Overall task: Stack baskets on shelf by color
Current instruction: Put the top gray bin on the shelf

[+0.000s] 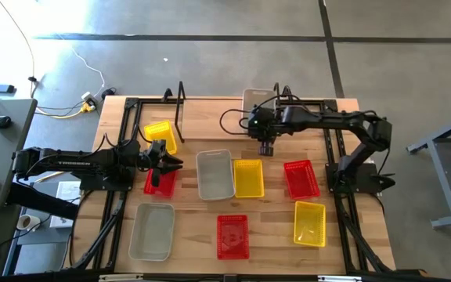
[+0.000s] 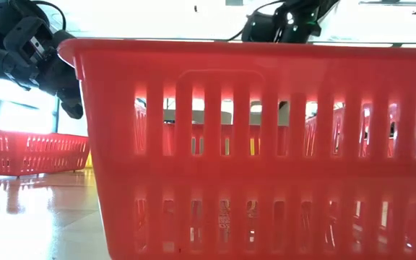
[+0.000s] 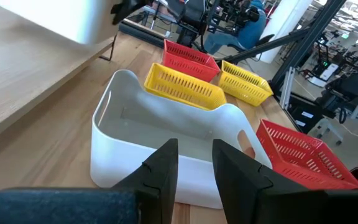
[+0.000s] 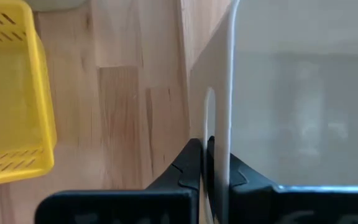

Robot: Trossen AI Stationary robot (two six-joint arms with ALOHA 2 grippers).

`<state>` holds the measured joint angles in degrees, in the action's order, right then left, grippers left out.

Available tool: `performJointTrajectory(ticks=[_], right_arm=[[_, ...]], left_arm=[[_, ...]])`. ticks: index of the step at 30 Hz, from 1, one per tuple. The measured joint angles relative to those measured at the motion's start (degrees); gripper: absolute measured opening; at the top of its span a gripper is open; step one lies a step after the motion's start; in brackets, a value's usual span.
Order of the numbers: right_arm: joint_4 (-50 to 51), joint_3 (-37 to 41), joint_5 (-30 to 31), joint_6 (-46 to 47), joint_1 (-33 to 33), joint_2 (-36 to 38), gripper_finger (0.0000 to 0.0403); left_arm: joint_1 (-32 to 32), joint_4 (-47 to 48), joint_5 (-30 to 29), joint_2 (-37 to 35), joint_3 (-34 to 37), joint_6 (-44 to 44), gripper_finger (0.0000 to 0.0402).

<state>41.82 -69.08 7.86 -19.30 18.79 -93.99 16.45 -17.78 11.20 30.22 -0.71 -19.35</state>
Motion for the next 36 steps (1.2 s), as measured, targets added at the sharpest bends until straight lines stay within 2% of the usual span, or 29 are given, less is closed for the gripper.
performJointTrajectory(ticks=[19,36], right_arm=[[-0.9,0.0,-2.3,0.8,2.0,-1.7,0.0000],[-2.3,0.0,-1.9,0.8,2.2,-2.9,0.0004]], left_arm=[[0.0,0.0,0.0,0.0,0.0,0.0,0.0090],[0.0,0.0,0.1,0.0,0.0,-3.0,0.0090]])
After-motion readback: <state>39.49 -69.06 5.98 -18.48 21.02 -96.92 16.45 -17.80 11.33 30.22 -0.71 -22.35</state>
